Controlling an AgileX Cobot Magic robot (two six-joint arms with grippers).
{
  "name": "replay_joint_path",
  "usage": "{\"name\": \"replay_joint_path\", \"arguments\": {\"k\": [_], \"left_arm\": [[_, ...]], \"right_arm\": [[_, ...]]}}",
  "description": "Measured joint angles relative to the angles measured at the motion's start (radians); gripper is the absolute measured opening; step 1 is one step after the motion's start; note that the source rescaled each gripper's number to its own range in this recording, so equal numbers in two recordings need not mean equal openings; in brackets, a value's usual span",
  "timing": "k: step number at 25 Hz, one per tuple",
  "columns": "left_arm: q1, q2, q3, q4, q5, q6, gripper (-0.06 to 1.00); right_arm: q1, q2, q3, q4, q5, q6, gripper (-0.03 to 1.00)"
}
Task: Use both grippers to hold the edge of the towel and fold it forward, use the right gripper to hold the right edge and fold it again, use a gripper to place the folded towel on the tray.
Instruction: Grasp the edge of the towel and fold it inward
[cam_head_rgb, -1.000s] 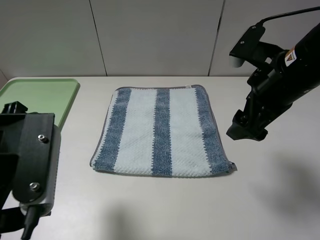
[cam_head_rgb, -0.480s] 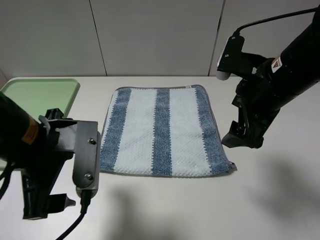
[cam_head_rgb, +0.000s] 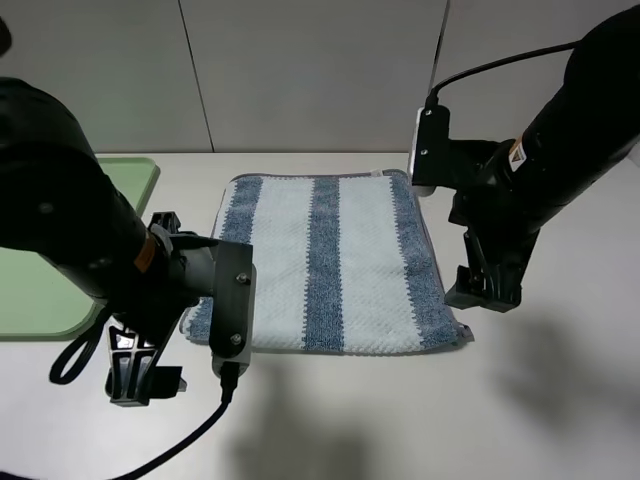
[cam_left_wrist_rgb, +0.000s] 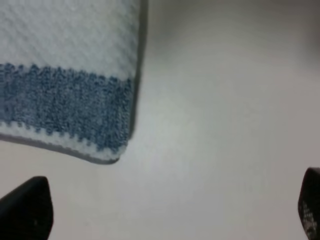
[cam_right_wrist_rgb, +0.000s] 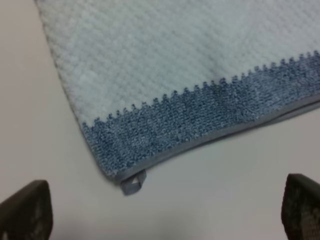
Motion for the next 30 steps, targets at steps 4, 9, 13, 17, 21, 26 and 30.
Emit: {"name": "replay_joint_path", "arguments": {"k": [4, 9, 13, 17, 21, 26, 30], "left_arm": [[0.058, 0.000, -0.003, -0.004, -0.034, 0.003, 0.98], [0.128, 0.000, -0.003, -0.038, -0.074, 0.029, 0.98], [0.131, 0.000, -0.003, -0.069, -0.079, 0.088, 0.98], [0.133, 0.006, 0.012, -0.070, -0.112, 0.111, 0.98], [0.133, 0.043, 0.024, -0.070, -0.120, 0.126, 0.98], [0.133, 0.066, 0.024, -0.070, -0.125, 0.133, 0.98], [0.135, 0.083, 0.024, -0.067, -0.132, 0.134, 0.98]], "right_arm": [[0.000, 0.056, 0.000, -0.001, -0.010, -0.046, 1.00], [0.000, 0.100, 0.000, -0.001, -0.041, -0.078, 1.00], [0.019, 0.129, 0.000, -0.005, -0.054, -0.092, 1.00], [0.069, 0.164, 0.000, -0.006, -0.069, -0.093, 1.00], [0.101, 0.207, 0.000, -0.006, -0.091, -0.088, 1.00], [0.101, 0.229, 0.001, -0.028, -0.113, -0.055, 1.00], [0.101, 0.229, 0.001, -0.034, -0.135, -0.052, 1.00]]}}
